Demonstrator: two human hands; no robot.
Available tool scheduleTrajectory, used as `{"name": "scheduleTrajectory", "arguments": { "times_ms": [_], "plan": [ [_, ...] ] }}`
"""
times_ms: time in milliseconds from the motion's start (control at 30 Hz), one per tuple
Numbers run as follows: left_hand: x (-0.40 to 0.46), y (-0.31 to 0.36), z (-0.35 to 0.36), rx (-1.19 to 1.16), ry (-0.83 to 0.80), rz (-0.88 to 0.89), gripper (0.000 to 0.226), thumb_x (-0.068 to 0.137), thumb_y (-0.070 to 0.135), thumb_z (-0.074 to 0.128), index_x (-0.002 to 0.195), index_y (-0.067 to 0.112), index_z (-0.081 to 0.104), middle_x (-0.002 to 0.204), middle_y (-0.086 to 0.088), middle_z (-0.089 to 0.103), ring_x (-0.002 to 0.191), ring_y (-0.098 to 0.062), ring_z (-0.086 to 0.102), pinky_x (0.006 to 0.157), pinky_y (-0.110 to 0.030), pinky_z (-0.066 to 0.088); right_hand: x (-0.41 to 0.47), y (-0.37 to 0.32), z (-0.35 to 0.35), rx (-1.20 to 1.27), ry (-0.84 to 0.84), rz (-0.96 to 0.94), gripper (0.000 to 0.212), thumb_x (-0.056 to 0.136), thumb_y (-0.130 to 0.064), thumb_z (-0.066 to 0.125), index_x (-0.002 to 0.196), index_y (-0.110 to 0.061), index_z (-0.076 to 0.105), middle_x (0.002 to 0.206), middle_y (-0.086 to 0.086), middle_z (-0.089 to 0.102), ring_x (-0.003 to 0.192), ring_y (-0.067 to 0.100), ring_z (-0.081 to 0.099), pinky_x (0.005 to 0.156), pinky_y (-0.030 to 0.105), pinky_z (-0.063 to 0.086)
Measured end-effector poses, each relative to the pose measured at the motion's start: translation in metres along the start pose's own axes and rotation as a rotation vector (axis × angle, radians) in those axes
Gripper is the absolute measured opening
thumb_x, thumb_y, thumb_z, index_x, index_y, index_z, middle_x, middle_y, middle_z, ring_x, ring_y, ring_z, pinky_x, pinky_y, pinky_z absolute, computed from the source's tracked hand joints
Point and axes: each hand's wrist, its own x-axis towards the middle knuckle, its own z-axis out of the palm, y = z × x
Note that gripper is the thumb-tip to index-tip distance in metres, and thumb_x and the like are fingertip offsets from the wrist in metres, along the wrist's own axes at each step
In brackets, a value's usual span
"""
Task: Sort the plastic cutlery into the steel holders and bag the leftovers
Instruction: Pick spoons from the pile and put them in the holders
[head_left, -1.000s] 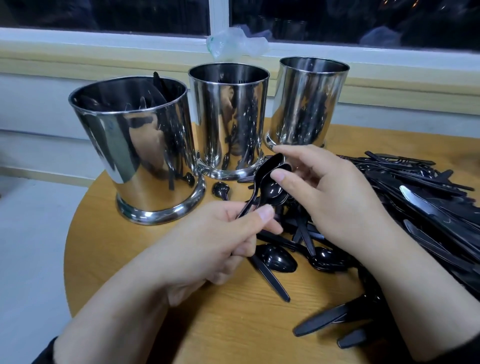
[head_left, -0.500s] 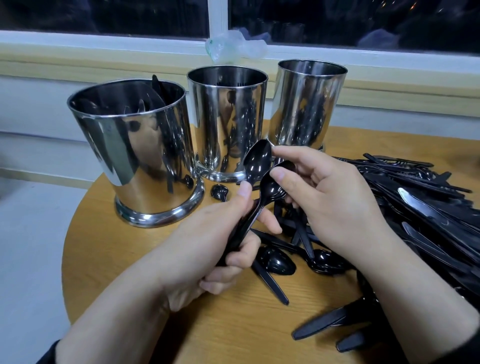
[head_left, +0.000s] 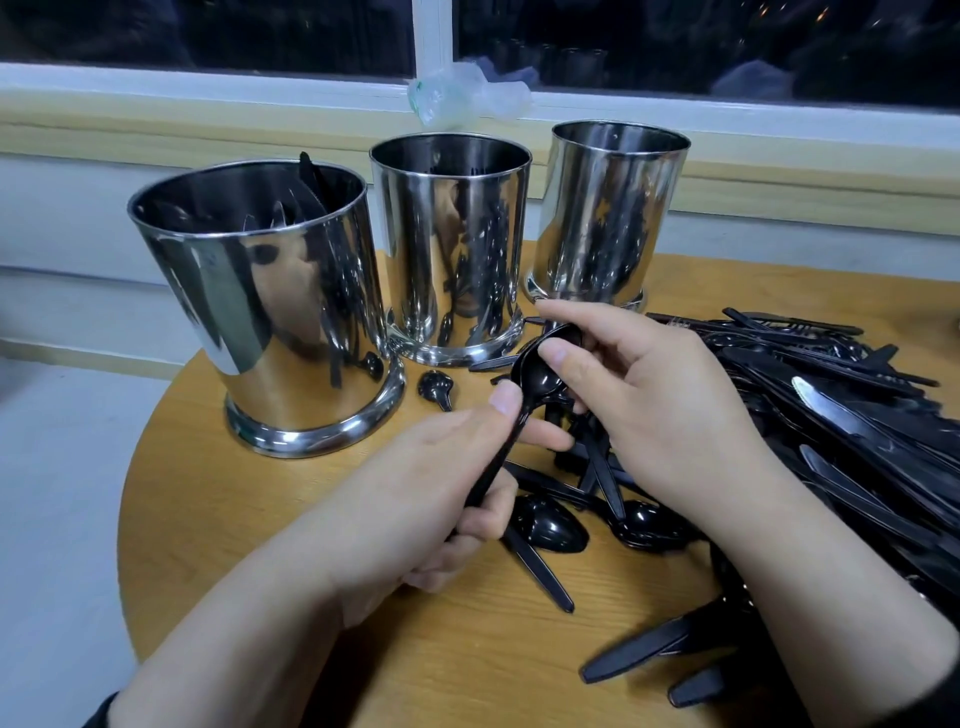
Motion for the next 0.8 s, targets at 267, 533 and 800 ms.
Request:
{"name": "scheduleTrajectory", "arguments": {
  "times_ms": [267, 533, 800],
  "plan": [
    [0.004, 0.000, -0.003, 0.068, 0.116, 0.194, 0.038, 0.106, 0.042, 0.045, 0.078, 0.039, 0.071, 0.061, -0.002, 0.047, 0.042, -0.011, 0.037, 0.043, -0.030, 0.038, 0.001, -0.005, -0.005, -0.013, -0.087, -0.043, 0.018, 0.097, -0.036, 0.058, 0.108, -0.042, 0.071, 0.082, -0.018, 0.070, 0.074, 0.001, 0.063, 0.068, 0.013, 0.046],
    [0.011, -0.013, -0.009, 0.112, 0.399, 0.279, 0.038, 0.097, 0.044, 0.059, 0.087, 0.008, 0.063, 0.056, -0.005, 0.046, 0.037, -0.017, 0.040, 0.035, -0.023, 0.032, 0.013, 0.020, -0.024, -0.370, 0.040, 0.071, 0.019, 0.102, -0.032, 0.057, 0.114, -0.031, 0.070, 0.105, -0.017, 0.063, 0.098, 0.008, 0.057, 0.081, 0.018, 0.038],
    [0.015, -0.016, -0.009, 0.113, 0.385, 0.243, 0.053, 0.097, 0.051, 0.058, 0.087, 0.002, 0.044, 0.059, -0.002, 0.035, 0.043, -0.013, 0.026, 0.042, -0.024, 0.025, 0.014, 0.021, -0.012, -0.628, -0.157, 0.096, 0.040, 0.102, -0.034, 0.056, 0.142, -0.028, 0.056, 0.140, -0.007, 0.054, 0.133, 0.020, 0.042, 0.112, 0.038, 0.033]
  ]
}}
